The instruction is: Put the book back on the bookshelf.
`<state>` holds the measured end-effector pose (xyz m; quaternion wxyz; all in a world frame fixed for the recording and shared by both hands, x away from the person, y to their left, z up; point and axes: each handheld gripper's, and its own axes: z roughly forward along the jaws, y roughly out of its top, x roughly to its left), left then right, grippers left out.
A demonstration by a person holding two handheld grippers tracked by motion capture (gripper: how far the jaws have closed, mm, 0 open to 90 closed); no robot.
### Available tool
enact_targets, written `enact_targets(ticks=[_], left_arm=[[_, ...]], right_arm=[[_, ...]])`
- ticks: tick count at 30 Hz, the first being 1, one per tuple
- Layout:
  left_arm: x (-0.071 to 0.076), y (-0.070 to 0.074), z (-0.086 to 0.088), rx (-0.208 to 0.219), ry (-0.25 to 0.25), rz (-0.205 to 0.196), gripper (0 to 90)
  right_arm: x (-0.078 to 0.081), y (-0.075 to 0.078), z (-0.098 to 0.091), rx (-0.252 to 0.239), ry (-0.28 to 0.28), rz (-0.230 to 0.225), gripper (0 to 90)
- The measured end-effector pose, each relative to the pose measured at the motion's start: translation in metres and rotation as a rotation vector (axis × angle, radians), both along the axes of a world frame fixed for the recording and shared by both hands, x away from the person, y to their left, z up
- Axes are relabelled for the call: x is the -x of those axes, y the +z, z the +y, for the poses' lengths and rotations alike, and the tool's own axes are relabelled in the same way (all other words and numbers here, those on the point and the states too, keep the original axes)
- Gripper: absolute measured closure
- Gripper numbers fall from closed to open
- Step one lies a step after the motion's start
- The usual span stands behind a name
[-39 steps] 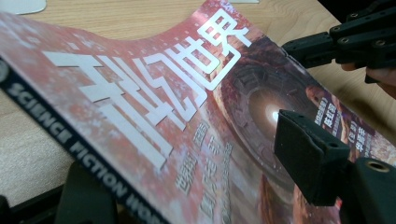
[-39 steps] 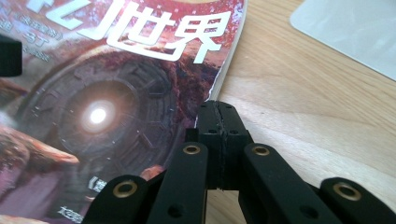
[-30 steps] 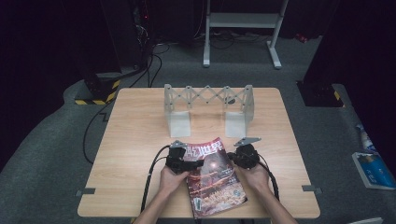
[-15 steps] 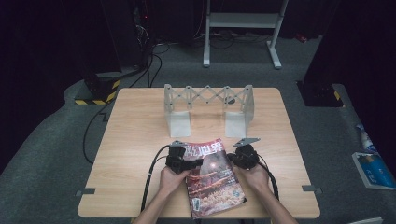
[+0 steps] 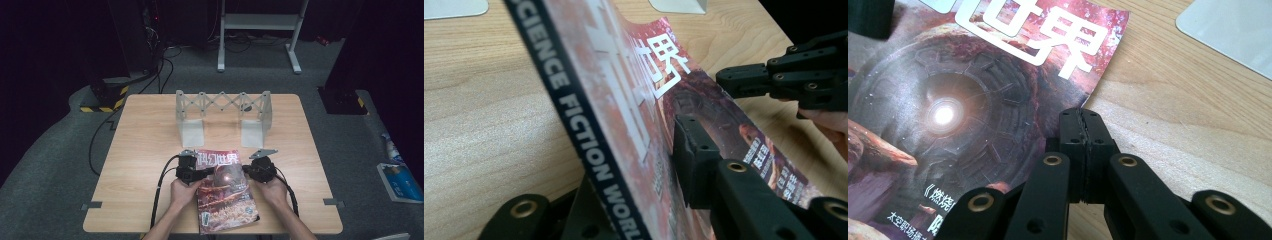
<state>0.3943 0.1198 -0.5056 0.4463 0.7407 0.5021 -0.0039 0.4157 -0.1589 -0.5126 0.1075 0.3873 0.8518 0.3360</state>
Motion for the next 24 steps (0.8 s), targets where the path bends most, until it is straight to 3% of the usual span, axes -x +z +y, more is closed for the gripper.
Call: enact_targets(ticks=[8,15,19,24], left_arm=[[0.004,0.006,0.001,0.03,-0.001,-0.005,78.9],[0.006,0.012,0.004,0.064,-0.008,-0.012,81.3],[0.008,0.018,0.007,0.099,-0.004,-0.02,82.8],[0.011,0.027,0.006,0.091,-0.019,-0.042,83.5]], right_arm=[[0.002,0.0,-0.002,-0.014,0.001,-0.013,83.9],[0.008,0.001,-0.009,-0.004,0.003,-0.036,71.7],[0.012,0.002,-0.022,-0.017,-0.03,-0.042,67.4],[0.016,0.002,-0.039,-0.042,-0.079,-0.053,61.1]])
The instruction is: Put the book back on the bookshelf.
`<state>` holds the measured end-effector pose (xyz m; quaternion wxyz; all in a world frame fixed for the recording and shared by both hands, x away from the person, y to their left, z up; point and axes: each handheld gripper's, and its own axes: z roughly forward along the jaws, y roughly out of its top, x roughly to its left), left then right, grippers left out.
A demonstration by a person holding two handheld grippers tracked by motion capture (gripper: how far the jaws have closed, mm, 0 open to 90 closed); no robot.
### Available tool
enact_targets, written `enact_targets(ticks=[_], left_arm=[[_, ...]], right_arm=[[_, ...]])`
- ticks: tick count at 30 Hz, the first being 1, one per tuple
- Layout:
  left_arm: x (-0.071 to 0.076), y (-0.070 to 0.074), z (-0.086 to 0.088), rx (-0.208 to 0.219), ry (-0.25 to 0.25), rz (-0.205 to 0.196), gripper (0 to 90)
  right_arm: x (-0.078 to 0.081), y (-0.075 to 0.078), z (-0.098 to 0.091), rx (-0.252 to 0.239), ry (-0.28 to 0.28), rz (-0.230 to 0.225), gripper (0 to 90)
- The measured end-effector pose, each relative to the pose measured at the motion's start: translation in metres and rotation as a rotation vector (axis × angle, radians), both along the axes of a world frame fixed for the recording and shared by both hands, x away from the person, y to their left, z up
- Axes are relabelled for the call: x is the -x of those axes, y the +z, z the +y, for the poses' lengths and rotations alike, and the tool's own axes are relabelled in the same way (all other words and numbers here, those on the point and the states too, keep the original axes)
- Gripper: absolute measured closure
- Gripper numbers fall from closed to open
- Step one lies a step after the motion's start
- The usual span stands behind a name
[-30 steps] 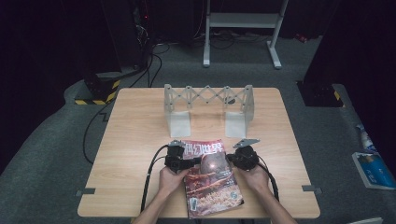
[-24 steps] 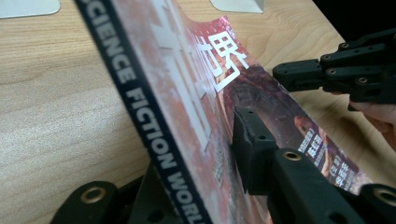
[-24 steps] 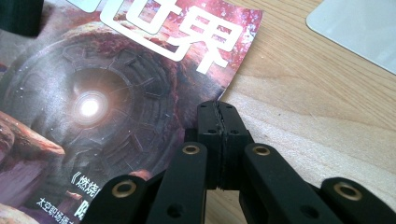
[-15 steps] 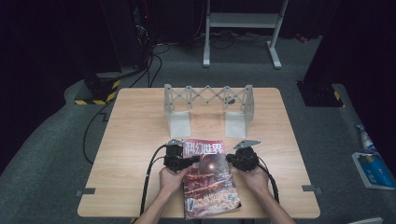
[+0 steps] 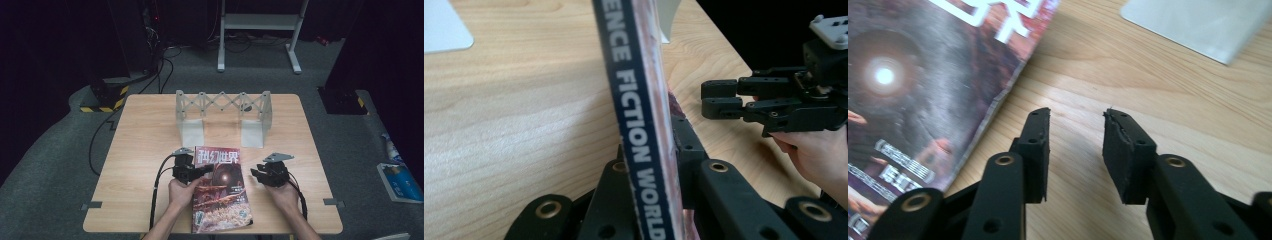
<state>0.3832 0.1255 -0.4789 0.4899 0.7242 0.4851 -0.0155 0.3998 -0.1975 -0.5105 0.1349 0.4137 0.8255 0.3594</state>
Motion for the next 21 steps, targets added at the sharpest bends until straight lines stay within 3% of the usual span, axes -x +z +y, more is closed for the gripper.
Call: enact_targets(ticks=[4,10,15,18,21], left_arm=[[0.002,0.007,-0.002,0.0,-0.011,-0.022,83.9],[0.004,0.014,-0.003,-0.001,-0.022,-0.04,83.9],[0.004,0.022,-0.003,0.001,-0.02,-0.063,83.9],[0.004,0.025,-0.001,0.01,-0.019,-0.07,83.9],[0.003,0.028,0.001,0.013,-0.012,-0.074,84.0]], right_arm=[[0.003,-0.004,-0.01,0.008,-0.03,-0.012,57.9],[0.01,-0.008,-0.023,0.046,-0.066,-0.081,51.6],[0.012,-0.011,-0.036,0.035,-0.108,-0.11,47.3],[0.012,-0.011,-0.043,0.032,-0.141,-0.095,45.8],[0.012,-0.012,-0.048,0.021,-0.163,-0.109,45.0]])
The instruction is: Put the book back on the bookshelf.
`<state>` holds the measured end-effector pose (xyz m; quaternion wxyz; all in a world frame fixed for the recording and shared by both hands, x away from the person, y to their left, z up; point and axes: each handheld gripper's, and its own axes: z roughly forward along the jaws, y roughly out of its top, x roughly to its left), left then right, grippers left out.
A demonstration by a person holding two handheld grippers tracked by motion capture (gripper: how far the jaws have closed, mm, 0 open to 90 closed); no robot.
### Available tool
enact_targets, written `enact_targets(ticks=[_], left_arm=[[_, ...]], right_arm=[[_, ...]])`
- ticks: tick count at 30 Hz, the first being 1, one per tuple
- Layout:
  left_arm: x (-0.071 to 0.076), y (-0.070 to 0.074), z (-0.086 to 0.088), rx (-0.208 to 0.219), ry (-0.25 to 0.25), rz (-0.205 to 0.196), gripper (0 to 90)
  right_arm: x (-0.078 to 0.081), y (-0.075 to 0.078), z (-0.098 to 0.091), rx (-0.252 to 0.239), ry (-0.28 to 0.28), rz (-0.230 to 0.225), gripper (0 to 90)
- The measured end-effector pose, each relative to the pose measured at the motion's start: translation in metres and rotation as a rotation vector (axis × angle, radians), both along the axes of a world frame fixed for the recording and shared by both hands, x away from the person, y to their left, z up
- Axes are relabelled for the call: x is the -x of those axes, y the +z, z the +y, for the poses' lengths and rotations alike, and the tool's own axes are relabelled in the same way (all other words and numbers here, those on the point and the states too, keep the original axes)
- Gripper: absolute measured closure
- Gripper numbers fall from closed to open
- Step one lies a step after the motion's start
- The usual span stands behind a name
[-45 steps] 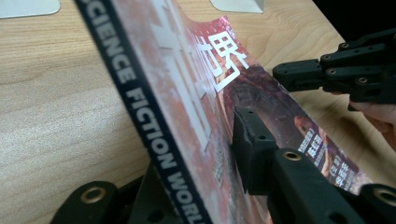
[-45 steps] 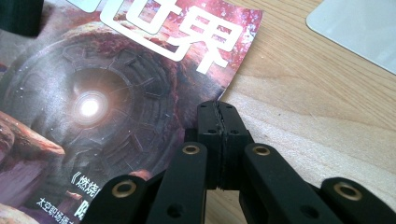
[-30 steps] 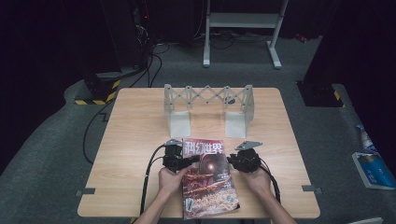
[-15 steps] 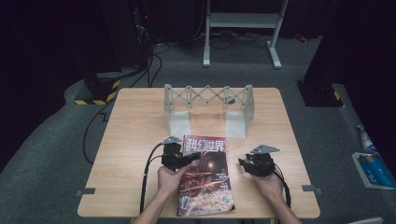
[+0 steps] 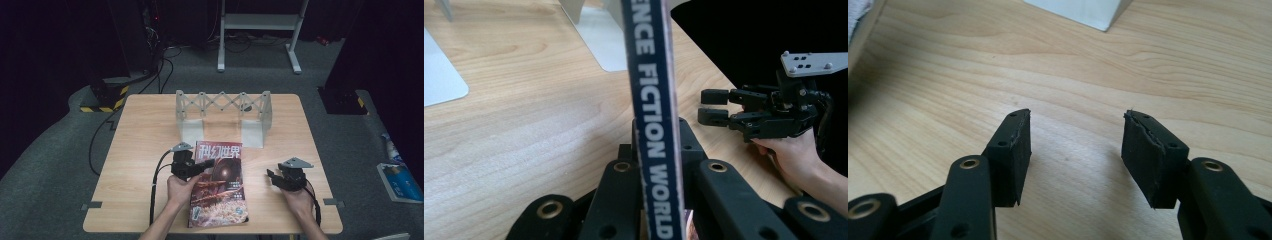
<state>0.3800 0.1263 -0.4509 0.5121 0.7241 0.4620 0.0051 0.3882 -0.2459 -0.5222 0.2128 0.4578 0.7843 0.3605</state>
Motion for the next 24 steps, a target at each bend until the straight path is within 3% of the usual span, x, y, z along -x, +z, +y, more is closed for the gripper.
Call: enact_targets(ticks=[3,10,24], left_arm=[[-0.001,0.004,0.003,0.006,0.003,-0.007,84.0],[-0.004,0.012,0.009,0.019,0.017,-0.024,84.0],[-0.006,0.032,0.012,-0.005,0.036,-0.078,84.0]], right_arm=[[-0.001,-0.004,-0.002,0.009,-0.009,0.002,43.8],[0.003,-0.01,-0.004,-0.009,-0.009,-0.055,39.5],[0.003,-0.013,-0.002,-0.024,-0.028,-0.069,36.1]])
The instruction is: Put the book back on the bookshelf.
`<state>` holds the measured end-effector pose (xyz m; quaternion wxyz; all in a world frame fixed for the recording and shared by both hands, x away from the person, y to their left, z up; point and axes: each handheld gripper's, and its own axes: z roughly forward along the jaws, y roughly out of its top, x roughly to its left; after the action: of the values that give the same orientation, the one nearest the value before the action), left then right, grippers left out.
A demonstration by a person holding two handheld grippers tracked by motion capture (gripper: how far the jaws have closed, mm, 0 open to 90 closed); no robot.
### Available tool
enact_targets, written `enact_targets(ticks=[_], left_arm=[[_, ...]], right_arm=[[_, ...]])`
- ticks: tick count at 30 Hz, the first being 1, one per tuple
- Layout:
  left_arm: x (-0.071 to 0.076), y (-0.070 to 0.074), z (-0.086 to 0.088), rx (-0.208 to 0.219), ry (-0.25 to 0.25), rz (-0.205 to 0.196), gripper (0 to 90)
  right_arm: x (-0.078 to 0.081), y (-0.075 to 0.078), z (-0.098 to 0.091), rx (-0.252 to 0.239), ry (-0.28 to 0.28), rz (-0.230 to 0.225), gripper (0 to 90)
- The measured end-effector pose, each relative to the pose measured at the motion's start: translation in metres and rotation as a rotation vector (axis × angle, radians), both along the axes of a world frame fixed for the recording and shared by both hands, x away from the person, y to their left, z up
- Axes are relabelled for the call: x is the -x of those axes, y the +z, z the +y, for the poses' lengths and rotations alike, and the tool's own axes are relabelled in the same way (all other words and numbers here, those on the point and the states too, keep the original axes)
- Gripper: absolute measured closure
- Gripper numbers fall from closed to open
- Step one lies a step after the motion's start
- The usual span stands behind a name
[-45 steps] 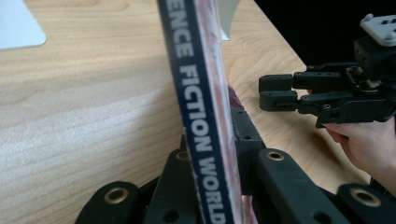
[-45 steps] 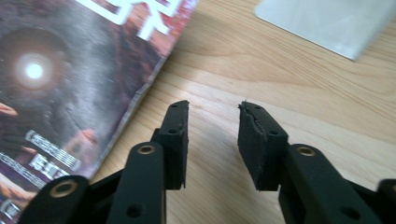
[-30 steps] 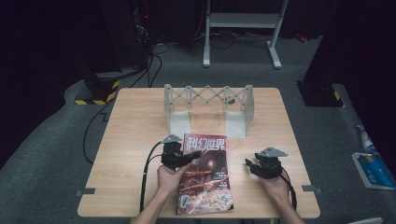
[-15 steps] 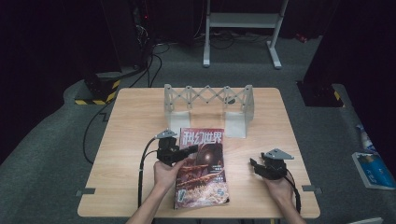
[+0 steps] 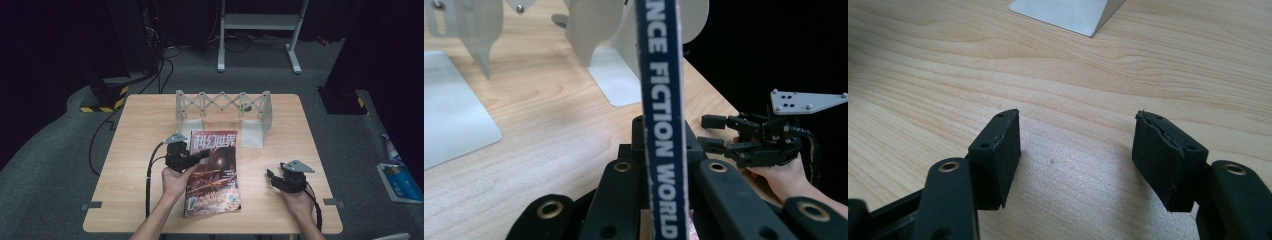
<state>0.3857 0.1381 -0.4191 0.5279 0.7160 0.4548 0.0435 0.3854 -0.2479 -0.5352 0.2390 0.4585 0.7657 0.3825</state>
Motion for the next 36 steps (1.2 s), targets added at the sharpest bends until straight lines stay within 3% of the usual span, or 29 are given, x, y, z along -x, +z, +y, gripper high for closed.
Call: enact_targets(ticks=[13,22,36], left_arm=[[0.0,0.028,0.017,-0.047,0.043,-0.08,84.0],[-0.002,0.042,0.024,-0.07,0.071,-0.112,84.0],[-0.009,0.067,0.037,-0.14,0.114,-0.172,83.9]], right_arm=[[0.0,0.0,0.0,0.005,0.002,-0.006,36.1],[0.001,0.0,0.0,0.004,0.001,-0.006,36.1],[0.001,0.0,0.0,0.001,0.0,-0.005,36.1]])
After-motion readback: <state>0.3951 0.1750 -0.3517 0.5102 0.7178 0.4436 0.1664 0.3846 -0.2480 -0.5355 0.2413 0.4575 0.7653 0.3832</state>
